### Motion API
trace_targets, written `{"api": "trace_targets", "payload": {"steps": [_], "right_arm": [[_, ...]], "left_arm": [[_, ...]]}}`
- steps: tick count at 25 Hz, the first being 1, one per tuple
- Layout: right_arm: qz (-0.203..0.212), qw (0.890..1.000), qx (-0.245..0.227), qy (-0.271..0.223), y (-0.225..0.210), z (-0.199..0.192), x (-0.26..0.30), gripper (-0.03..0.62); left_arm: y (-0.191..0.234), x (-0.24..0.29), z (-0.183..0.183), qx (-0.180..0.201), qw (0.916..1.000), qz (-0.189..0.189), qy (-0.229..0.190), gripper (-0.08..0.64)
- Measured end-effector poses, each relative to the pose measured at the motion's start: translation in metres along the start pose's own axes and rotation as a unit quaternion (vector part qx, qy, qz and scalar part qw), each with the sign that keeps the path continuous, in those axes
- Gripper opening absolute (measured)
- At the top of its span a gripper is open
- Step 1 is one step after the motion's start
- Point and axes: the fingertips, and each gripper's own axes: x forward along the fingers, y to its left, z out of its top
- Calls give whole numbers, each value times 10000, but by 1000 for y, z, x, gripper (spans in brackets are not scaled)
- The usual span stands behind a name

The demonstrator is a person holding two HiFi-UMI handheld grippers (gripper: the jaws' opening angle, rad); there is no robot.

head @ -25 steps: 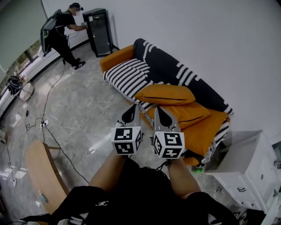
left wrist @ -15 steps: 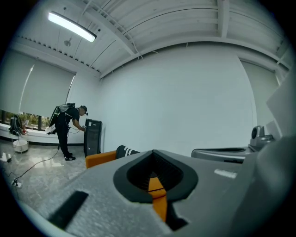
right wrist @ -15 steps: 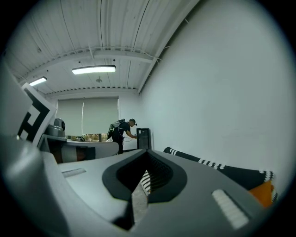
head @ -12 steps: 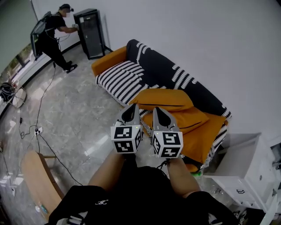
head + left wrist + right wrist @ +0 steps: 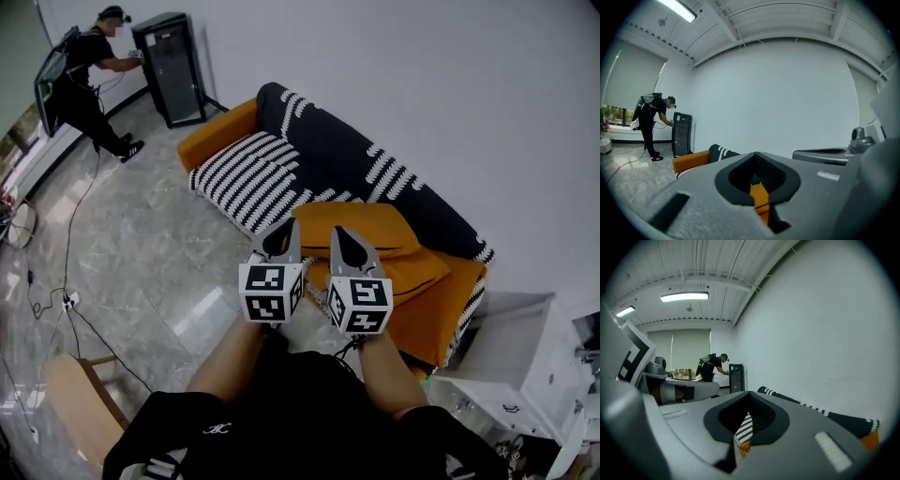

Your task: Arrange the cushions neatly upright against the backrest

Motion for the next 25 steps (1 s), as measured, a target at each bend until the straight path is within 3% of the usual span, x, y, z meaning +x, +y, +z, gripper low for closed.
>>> {"api": "trace_targets", "payload": {"steps": [7,14,19,25], "right_arm": [[-619,9974,-60,352,-32,-5,69,8],[-1554,9821,-148,1056,-97,-46,85,8],[-1790,9664,-62,1846,-128,-92,83,9],[-2036,9461,-430,2482,-179,-138,71,21]], "left_arm": [[69,60,5,-14,9991,-270,337,8],[122,107,-53,-14,9925,-494,1120,8],[143,130,-111,-211,9792,-827,1838,9],[138,152,-179,-426,9605,-977,2570,9]]}}
